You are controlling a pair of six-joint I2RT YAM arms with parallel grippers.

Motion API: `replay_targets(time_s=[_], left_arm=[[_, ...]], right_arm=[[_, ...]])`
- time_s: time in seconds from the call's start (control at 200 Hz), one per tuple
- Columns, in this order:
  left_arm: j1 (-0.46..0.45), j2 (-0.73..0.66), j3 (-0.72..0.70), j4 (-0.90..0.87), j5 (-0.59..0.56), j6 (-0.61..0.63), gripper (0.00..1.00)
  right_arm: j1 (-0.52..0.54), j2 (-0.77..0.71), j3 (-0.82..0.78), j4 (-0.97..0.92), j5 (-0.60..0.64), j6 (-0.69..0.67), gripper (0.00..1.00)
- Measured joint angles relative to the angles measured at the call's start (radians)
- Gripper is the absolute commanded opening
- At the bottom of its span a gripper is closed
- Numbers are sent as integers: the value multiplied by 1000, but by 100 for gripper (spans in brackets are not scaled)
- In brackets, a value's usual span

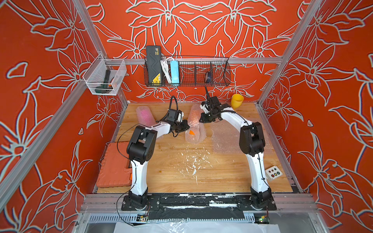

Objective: Unpack wine glasses from bubble wrap
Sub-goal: Unwrap the bubble wrap at the center of the board.

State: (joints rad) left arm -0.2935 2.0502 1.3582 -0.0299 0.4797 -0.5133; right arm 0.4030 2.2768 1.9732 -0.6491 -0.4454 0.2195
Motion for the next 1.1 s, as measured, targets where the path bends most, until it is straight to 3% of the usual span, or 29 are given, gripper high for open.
replay_targets(time_s=[0.145, 0.36, 0.896, 1.101], left_arm=[[0, 0, 0, -5, -4, 0, 3], [0, -10, 0, -9, -6, 1, 3], [77, -60, -65, -13, -7, 7, 3], [83, -79, -82, -8, -6, 6, 9]], right_arm=[[-5, 0, 0, -2, 2, 0, 15], [-6, 0, 0, -7, 5, 7, 0], [-45, 0, -64, 6, 41, 10, 0], [-56, -3, -79, 22, 43, 18, 0]])
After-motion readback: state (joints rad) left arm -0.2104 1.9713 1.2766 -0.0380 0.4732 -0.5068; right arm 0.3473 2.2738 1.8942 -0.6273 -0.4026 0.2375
